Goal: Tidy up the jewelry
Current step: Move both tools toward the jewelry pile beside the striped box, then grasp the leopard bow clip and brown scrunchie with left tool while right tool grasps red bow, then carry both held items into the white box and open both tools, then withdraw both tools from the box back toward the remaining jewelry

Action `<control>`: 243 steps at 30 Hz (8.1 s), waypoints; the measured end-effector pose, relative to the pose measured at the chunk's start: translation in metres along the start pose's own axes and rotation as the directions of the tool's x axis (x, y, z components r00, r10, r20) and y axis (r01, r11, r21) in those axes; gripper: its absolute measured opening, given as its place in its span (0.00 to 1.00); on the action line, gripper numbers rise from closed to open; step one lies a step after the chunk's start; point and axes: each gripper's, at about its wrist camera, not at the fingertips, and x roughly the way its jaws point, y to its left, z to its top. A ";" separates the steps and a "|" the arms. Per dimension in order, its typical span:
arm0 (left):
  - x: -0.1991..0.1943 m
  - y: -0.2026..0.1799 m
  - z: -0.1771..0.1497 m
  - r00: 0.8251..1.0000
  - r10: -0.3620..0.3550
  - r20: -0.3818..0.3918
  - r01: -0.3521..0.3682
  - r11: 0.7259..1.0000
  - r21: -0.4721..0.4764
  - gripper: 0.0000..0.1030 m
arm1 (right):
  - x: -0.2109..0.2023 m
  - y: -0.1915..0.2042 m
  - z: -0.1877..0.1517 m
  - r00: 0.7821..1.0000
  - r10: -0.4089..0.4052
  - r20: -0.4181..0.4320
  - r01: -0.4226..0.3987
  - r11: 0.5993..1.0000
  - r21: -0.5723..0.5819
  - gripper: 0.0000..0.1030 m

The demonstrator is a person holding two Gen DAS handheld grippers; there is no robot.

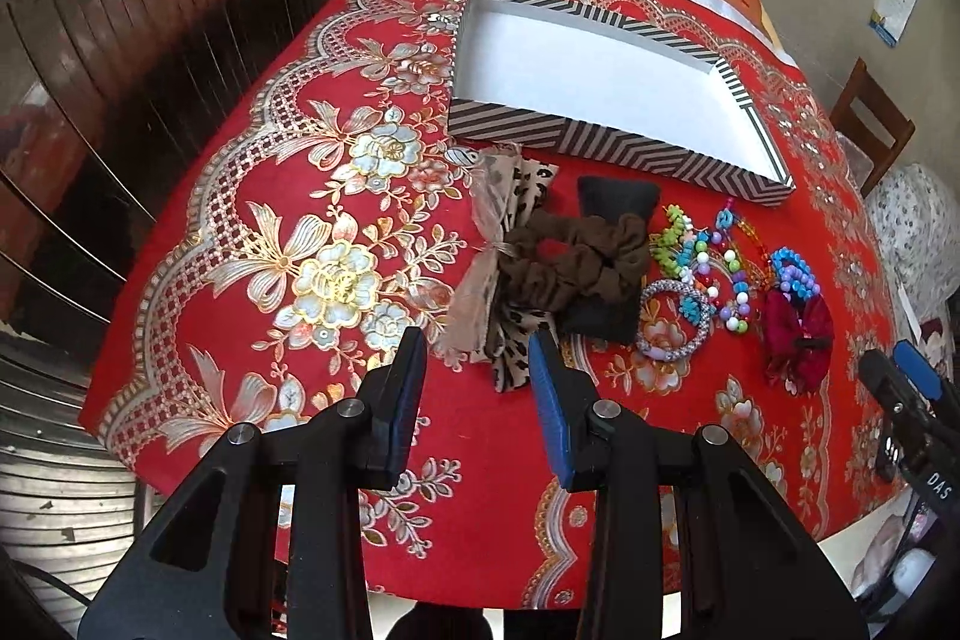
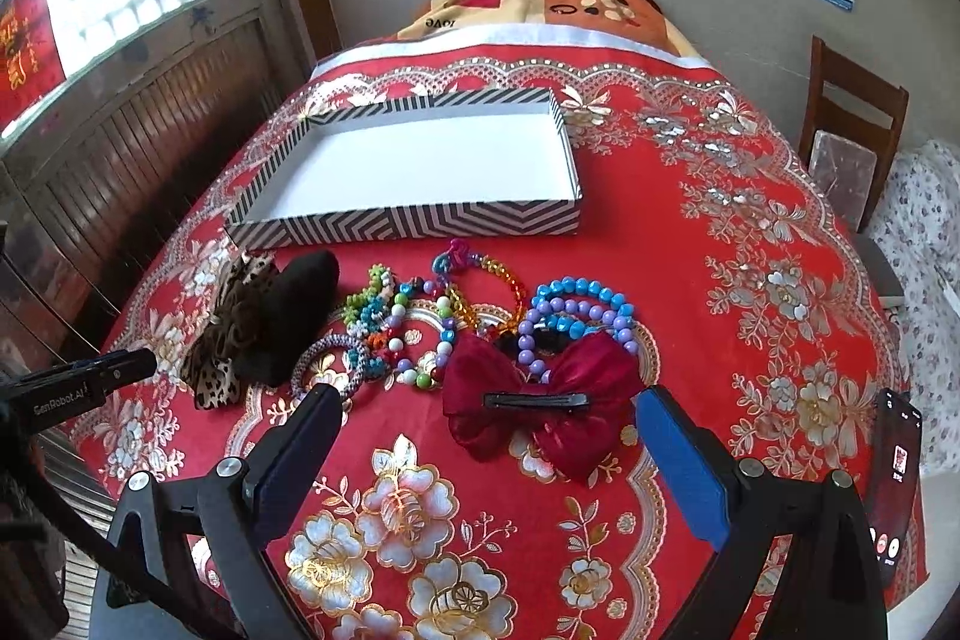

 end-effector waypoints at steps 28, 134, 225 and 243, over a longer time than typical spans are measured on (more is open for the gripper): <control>0.045 0.008 0.036 0.981 -0.169 -0.094 0.168 0.986 -0.014 0.53 | 0.020 -0.053 -0.012 0.995 0.063 -0.077 -0.054 0.992 0.114 0.61; 0.152 -0.026 0.194 0.996 0.047 -0.071 -0.050 0.998 -0.028 0.26 | 0.213 -0.054 0.171 0.953 0.209 -0.218 -0.187 0.975 0.119 0.16; 0.016 -0.058 0.014 0.997 -0.068 0.021 0.067 0.997 0.046 0.52 | 0.028 -0.056 -0.011 0.997 -0.005 -0.079 0.019 0.983 0.181 0.45; 0.027 -0.070 0.029 0.996 -0.085 -0.009 0.085 0.994 0.062 0.52 | 0.040 -0.088 -0.014 0.997 0.015 -0.076 0.004 0.971 0.240 0.45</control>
